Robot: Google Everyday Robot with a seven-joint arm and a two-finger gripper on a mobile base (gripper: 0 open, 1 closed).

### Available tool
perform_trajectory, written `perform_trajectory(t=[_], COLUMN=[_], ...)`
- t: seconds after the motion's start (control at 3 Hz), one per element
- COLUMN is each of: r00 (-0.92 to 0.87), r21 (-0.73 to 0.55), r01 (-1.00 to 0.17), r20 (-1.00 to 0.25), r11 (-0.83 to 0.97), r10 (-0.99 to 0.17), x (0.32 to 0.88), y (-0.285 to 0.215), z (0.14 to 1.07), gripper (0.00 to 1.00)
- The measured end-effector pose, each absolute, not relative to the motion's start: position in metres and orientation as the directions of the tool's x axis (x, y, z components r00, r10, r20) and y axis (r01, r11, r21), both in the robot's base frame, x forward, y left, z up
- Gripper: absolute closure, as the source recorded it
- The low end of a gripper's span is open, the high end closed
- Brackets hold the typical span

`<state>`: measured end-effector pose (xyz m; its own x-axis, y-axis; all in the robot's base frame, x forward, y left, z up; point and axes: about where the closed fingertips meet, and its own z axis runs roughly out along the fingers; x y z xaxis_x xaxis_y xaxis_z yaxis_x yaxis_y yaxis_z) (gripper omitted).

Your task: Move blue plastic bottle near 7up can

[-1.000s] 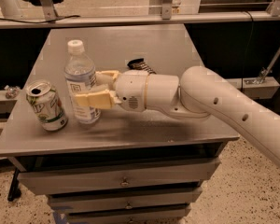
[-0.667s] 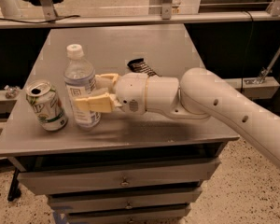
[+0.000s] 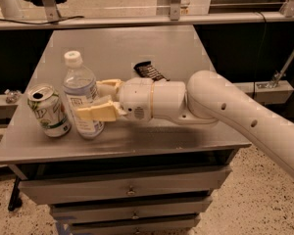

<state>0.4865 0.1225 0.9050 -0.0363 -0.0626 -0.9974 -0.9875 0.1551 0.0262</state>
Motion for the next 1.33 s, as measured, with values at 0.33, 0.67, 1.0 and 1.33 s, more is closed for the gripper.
perform_trajectory(t=[0.33,0.67,1.0,1.33], r00=[-0.025,-0.017,-0.011,-0.01], r21=[0.017,0.01,0.005,0.003], r01=[-0.991,-0.992,-0.993,-0.993], r20=[-0.998,-0.998,-0.998,-0.998], r11=[0.136,0.123,0.116,0.115], r10=[-0.06,-0.056,-0.054,-0.054], x=[0.4835,0.482,0.4814,0.4814], y=[0.1246,0.1254,0.1253,0.1251], z=[0.9039,0.9035,0.9032,0.9032], gripper=[0.35,0.12,0.0,0.0])
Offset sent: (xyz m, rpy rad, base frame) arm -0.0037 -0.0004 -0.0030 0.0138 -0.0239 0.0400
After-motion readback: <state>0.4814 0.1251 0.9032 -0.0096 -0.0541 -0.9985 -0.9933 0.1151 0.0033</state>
